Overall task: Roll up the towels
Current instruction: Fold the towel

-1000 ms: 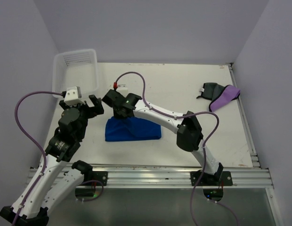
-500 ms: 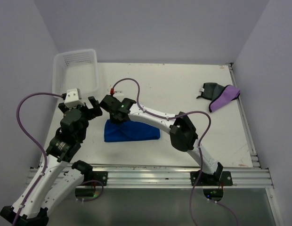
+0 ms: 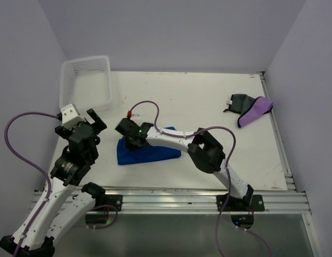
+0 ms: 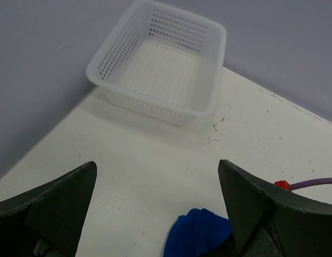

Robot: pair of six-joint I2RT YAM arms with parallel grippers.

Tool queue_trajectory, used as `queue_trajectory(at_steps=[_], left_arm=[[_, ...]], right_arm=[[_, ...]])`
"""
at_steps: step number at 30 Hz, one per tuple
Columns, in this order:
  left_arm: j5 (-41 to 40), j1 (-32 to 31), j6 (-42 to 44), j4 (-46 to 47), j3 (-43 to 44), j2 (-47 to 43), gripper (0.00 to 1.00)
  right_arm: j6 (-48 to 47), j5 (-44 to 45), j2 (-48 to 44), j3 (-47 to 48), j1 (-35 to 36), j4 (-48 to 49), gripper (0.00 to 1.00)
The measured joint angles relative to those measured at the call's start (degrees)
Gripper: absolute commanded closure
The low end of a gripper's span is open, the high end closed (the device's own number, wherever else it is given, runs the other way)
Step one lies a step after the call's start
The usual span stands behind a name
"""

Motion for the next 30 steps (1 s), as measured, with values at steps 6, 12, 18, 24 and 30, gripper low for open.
queue_trajectory(at_steps=[6, 12, 18, 24, 30], left_arm=[[-1.44, 0.00, -0.79, -0.52, 0.02, -0.02, 0.00], [-1.46, 0.00, -0.76, -0.57, 0.02, -0.17, 0.00], [-1.44, 0.00, -0.76, -0.57, 0.07, -0.68, 0.00], [-1.44, 0.00, -0.70, -0.52, 0.07, -1.31, 0.00], [-1.38, 0.00, 0.22, -0.04, 0.07, -2.12, 0.01]], right_arm=[[1.36, -2.29, -0.04, -3.28, 0.00, 5.38, 0.83], [2.43, -6.40, -1.05, -6.49, 0.07, 12.39, 0.43], [2.67, -8.52, -6.97, -13.46, 0.07, 17.33, 0.36], [3.93, -11.63, -13.35, -20.41, -0.50, 25.11, 0.40], [4.13, -9.73, -15.30, -23.28, -0.61, 25.22, 0.44]])
